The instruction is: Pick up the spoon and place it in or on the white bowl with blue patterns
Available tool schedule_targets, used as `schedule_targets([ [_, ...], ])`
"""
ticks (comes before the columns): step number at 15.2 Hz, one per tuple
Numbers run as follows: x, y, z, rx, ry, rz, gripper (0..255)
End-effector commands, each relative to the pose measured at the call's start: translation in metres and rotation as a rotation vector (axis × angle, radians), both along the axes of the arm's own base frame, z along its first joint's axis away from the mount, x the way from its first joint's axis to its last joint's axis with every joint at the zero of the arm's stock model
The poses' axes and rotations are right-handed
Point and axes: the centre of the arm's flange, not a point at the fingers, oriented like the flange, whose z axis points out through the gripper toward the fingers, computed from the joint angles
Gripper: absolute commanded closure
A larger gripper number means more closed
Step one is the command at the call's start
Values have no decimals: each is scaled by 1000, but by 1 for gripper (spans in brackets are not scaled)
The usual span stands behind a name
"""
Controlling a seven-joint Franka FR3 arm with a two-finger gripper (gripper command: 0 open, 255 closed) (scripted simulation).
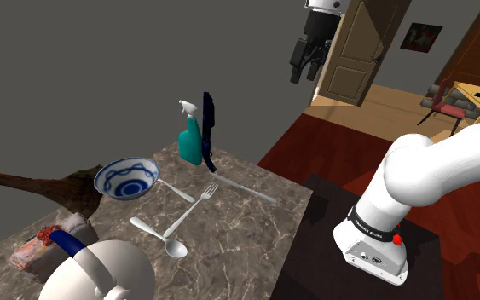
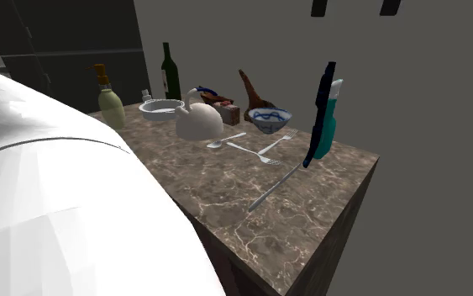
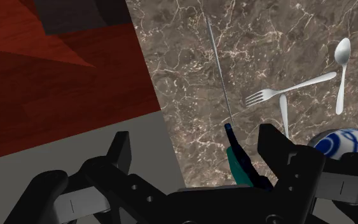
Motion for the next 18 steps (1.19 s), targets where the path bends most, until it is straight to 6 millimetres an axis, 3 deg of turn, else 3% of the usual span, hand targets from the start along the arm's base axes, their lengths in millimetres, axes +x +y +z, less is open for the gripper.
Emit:
schedule_targets([
  [1,0,0,0,0,0,0,0],
  [18,33,167,-140,24,-79,9,0],
])
